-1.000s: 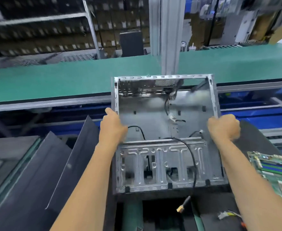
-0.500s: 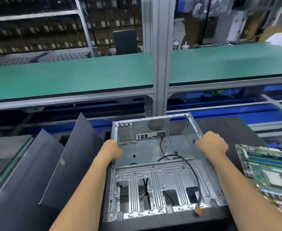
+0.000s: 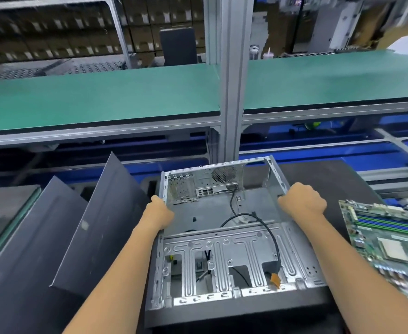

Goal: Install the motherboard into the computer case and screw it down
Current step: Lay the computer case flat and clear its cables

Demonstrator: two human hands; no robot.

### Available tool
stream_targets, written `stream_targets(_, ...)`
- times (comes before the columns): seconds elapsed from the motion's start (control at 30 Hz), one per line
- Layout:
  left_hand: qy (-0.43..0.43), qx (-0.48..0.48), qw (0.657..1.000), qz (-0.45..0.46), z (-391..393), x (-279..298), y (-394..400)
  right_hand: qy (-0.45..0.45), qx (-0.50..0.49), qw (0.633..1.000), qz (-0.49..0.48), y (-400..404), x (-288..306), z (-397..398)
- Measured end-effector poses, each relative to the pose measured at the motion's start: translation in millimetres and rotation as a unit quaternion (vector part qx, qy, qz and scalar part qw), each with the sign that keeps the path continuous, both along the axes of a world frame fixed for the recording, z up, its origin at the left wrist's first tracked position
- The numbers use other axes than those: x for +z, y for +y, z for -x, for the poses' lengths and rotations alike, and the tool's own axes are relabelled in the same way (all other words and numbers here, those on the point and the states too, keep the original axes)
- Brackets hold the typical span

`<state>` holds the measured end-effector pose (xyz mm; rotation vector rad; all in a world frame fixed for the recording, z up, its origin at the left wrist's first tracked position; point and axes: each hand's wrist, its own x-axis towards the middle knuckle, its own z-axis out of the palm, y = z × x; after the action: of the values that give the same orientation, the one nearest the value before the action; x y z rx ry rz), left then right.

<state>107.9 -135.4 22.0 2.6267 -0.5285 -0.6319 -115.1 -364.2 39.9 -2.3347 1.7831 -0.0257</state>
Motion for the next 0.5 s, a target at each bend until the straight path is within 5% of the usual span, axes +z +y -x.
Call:
stream_targets(0.13, -0.248, -0.103, 0.962, 0.04, 35.1, 18.3, -16.8, -0.026, 0.114, 0.985, 0.125, 15.0, 27.1, -16.6)
stream_targets(0.23, -0.067, -0.269, 0.959, 0.054, 73.5, 27.4, -36.7, -0.014, 0.362, 0.932, -0.012, 42.4, 51.3, -40.0)
stream_targets(0.3, 0.078, -0.38, 0.921, -0.029, 92.1, 26.1, -41.0, 0.099, 0.47, 0.861, -0.167, 64.8, 51.3, -50.6)
stream_targets(0.37, 0.097, -0.413, 0.901, -0.095, 96.3, 19.8, -40.0, 0.192, 0.483, 0.815, -0.255, 76.3, 41.9, -54.2)
stream_targets(0.5, 0.127, -0.373, 0.917, -0.065, 80.2, 12.0, -36.4, 0.2, 0.496, 0.8, -0.273, 82.8, 26.5, -63.5)
